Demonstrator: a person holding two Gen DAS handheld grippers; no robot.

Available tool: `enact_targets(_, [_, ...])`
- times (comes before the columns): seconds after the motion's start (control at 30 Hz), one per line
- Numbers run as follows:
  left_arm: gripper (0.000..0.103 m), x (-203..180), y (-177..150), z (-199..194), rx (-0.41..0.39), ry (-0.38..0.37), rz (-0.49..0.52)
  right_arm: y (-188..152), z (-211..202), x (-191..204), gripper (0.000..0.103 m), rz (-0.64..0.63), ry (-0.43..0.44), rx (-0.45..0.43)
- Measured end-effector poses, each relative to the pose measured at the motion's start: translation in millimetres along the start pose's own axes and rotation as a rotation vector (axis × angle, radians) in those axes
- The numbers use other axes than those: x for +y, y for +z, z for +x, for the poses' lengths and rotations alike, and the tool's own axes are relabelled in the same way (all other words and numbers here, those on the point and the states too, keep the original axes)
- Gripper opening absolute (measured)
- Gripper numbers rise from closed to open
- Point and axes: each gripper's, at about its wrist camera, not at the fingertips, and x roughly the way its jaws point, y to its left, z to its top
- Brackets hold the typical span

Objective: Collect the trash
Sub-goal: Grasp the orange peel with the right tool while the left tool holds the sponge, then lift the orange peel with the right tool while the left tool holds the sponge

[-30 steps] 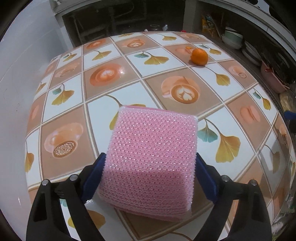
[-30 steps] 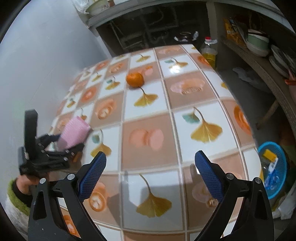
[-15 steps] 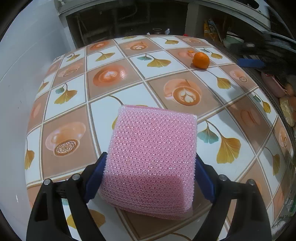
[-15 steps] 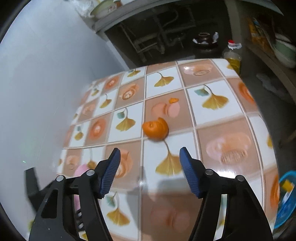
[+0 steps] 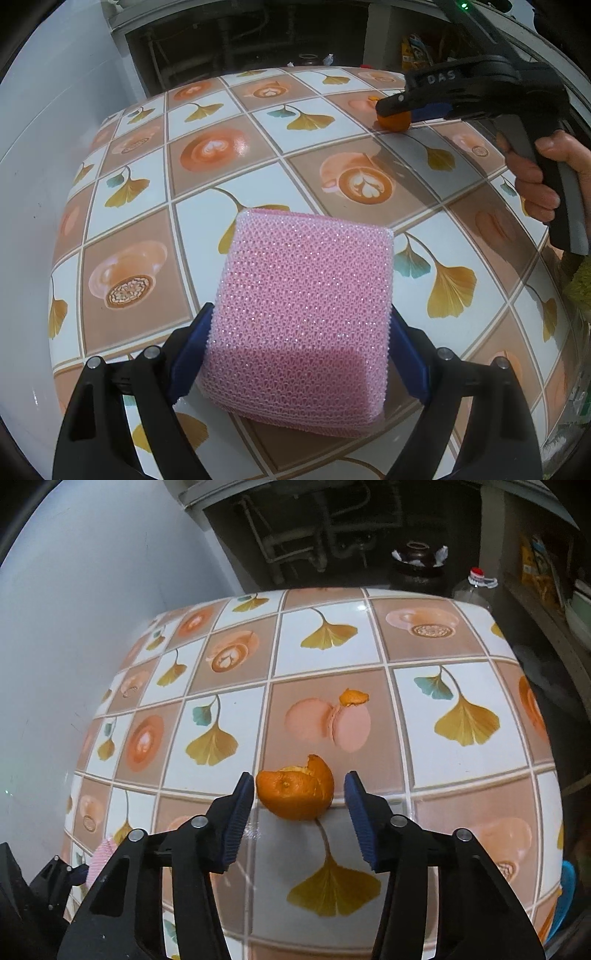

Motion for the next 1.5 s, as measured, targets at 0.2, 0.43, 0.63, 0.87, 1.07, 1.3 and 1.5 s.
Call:
enact_targets(0.2, [0.085,0,0,0,0.0,-0.001,0.001,0,4,0,0.039,-0.012,0.02,-0.008])
enact_targets(0.43, [0.085,0,0,0,-0.002,0.0,0.0,-3,-3,2,0.026,-0.039,0.027,-0.033])
enact_targets(0.63, [0.085,0,0,0,-0.006,0.0,0.0,-17,-18,-7,0.023,-0.028,0.038,-0.049])
enact_targets(0.87, [0.085,0,0,0,-0.012,-0.001,-0.001,-43,-49,-14,0.023,-0.016,0.053,-0.069])
enact_targets(1.07, [0.085,-1,-1,-1,-0.029,0.0,-0.002,-79,-77,-18,0.023,0.036,0.076,-0.08])
enact_targets(1.3, [0.085,-1,-1,-1,-0.046,0.001,0.0,-112,-95,-27,0.023,0.118,0.096,-0.082])
enact_targets(1.5, [0.084,-3,-2,-2,-0.042,0.009,-0.006,-125,-98,-31,0.023,0.149,0.121,-0.074])
